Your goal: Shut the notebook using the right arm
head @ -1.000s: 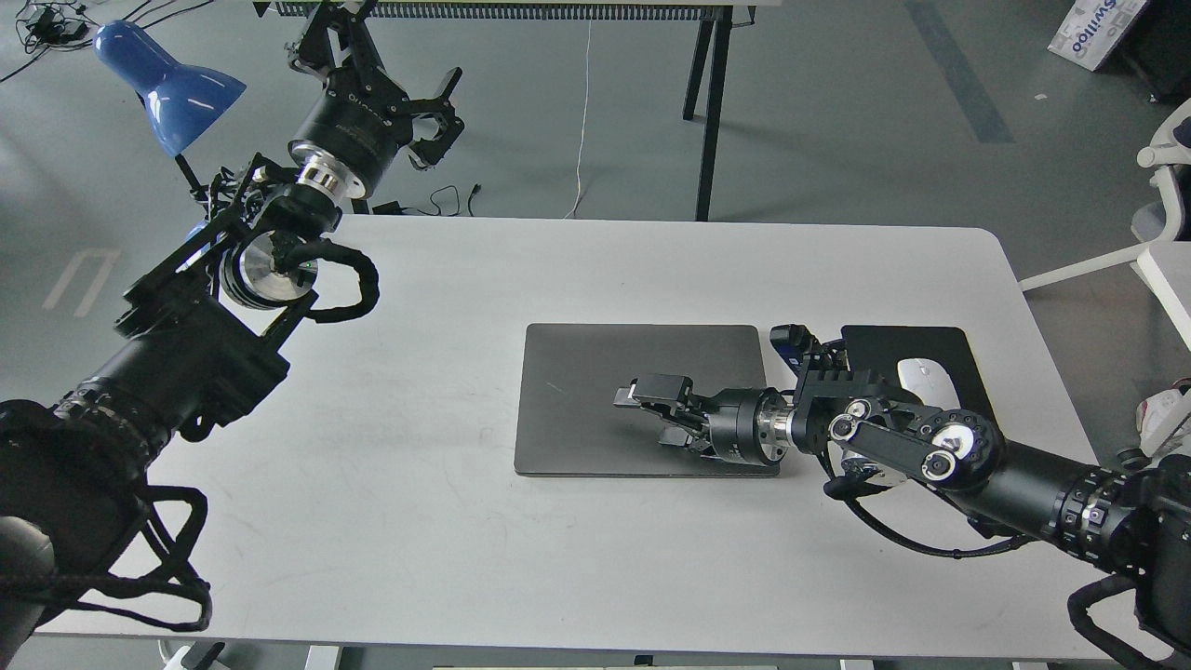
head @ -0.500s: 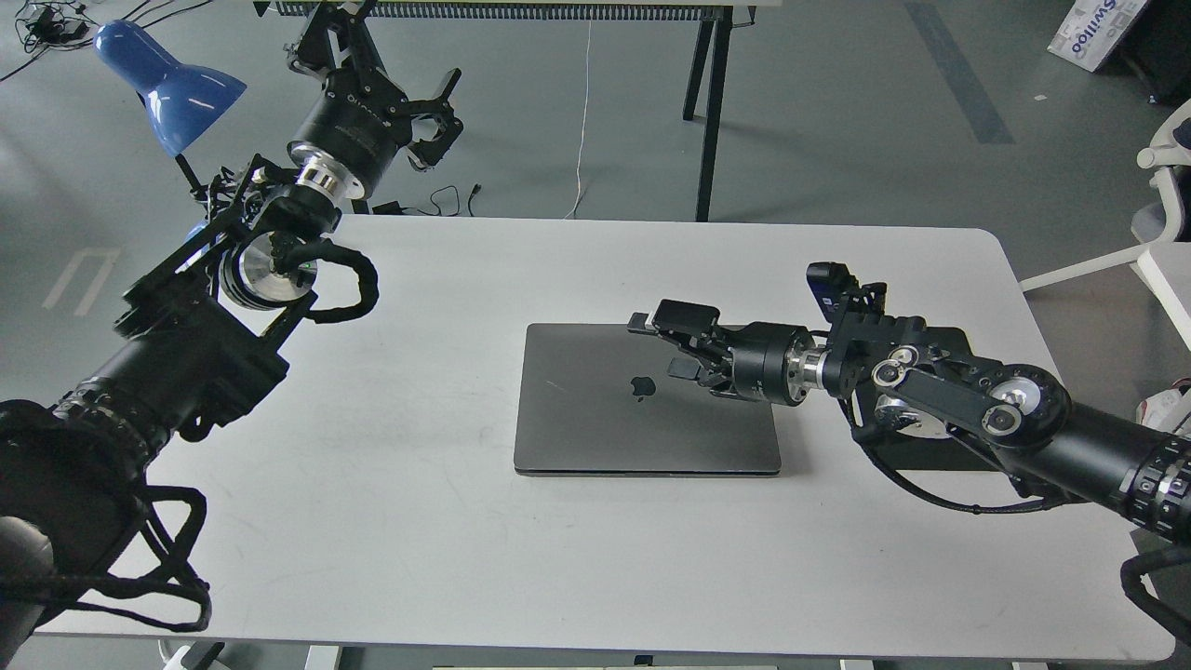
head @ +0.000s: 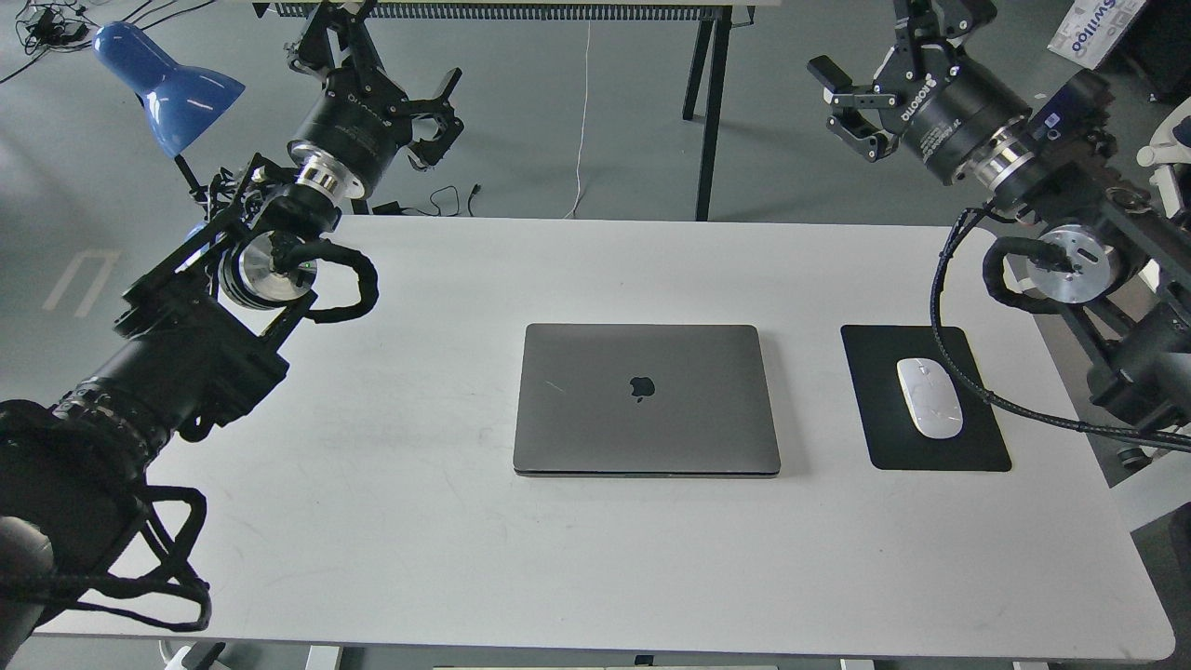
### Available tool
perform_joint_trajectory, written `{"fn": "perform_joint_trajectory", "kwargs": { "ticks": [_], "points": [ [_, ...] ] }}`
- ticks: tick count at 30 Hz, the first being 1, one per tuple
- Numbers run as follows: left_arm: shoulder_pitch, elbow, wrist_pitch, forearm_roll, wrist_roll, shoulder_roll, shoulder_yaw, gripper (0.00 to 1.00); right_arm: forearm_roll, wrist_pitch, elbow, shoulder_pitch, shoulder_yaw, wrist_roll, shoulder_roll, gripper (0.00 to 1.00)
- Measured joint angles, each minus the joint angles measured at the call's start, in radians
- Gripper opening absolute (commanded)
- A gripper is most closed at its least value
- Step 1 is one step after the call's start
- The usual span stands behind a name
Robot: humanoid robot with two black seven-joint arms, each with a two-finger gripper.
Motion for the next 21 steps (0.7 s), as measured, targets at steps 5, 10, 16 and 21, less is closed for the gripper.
{"fn": "perform_joint_trajectory", "kwargs": {
  "ticks": [5, 10, 16, 21],
  "points": [
    [0.0, 0.0, 0.0, -0.001, -0.001, 0.001, -0.001, 1.0, 0.172, -0.003, -0.118, -0.021, 0.099, -0.003, -0.011, 1.0],
    [0.0, 0.0, 0.0, -0.001, -0.002, 0.001, -0.002, 1.0, 0.369, 0.009, -0.302, -0.027, 0.122, -0.021, -0.011, 1.0],
    [0.001, 0.0, 0.0, -0.002, -0.002, 0.002, -0.002, 1.0, 0.511, 0.091, -0.442, -0.038, 0.122, -0.021, 0.0, 1.0],
    [0.001, 0.0, 0.0, -0.003, -0.002, 0.0, -0.002, 1.0, 0.518, 0.12, -0.442, -0.043, 0.11, -0.021, 0.003, 1.0]
  ]
}}
